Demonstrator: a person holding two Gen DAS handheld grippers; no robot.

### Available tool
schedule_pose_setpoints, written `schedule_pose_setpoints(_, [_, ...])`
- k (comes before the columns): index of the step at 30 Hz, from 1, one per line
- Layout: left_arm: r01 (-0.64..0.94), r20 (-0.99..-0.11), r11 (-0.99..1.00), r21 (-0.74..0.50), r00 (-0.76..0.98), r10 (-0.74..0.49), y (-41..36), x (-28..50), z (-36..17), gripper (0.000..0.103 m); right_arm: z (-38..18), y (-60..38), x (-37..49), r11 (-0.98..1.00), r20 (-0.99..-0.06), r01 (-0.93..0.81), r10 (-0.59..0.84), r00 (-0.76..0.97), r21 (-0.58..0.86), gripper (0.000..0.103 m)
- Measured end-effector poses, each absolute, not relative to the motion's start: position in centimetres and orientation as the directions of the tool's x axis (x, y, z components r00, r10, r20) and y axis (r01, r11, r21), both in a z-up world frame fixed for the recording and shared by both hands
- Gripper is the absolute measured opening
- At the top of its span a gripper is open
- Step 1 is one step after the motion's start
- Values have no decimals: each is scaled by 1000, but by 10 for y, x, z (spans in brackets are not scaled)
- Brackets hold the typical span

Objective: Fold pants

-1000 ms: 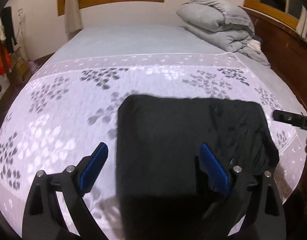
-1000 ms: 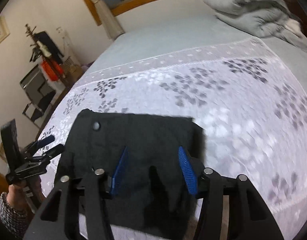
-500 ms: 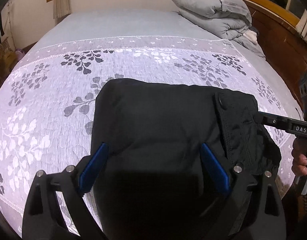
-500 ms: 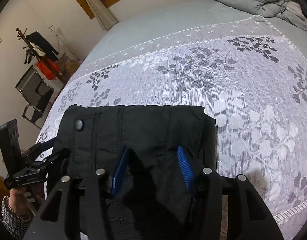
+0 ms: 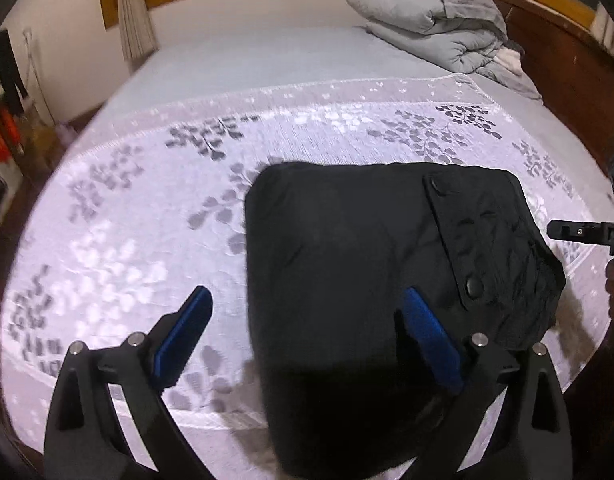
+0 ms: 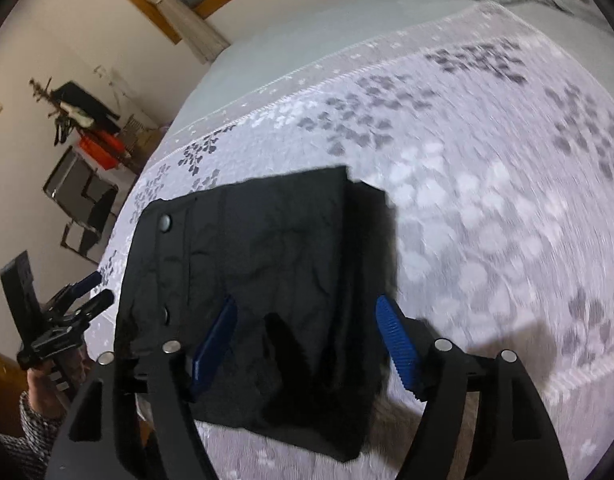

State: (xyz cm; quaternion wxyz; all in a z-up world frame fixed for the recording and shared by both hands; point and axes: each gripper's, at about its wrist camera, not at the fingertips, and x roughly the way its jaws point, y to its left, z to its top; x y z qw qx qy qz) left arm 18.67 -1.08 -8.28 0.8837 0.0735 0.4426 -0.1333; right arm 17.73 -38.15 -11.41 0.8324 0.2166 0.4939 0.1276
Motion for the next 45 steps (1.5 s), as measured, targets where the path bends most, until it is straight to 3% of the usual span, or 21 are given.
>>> schedule_pose_setpoints(8, [312,-789,950,2,584,-190,-10,169,-71,100,-120,-401,159,809,-718,52,489,495,586,87])
schedule_pose_setpoints(15, [286,-830,958,-29,527,-183,1,181,-90,100,-135,-400,168,778,-712,68,532,459,625,88])
schedule_pose_setpoints(18, [282,-842,950,-135,473,-260,16,187,-99,100,-141,-398,172,769,-710,74,544,447,636,88])
schedule_pose_setpoints(21, [251,-821,910,-331,398,-409,43,196,-112,100,-146,-399,175,750,-696,73,569,438,658,89])
schedule_pose_setpoints(25, [131,-717,767,-628,287,-636,85,207,-143,100,-149,-402,177,731,-682,72,590,433,678,89])
schedule_pose_setpoints(28, [62,-633,659,-750,222,-741,99,213,-166,100,-151,-404,176,704,-655,61,622,428,708,90])
schedule_pose_setpoints(34, [24,-563,575,-818,178,-807,100,220,-190,100,-154,-407,175,680,-636,62,645,424,731,90])
schedule_pose_setpoints(45, [77,-582,592,-803,115,-805,78,234,-194,100,-154,-414,173,657,-614,60,664,425,752,92])
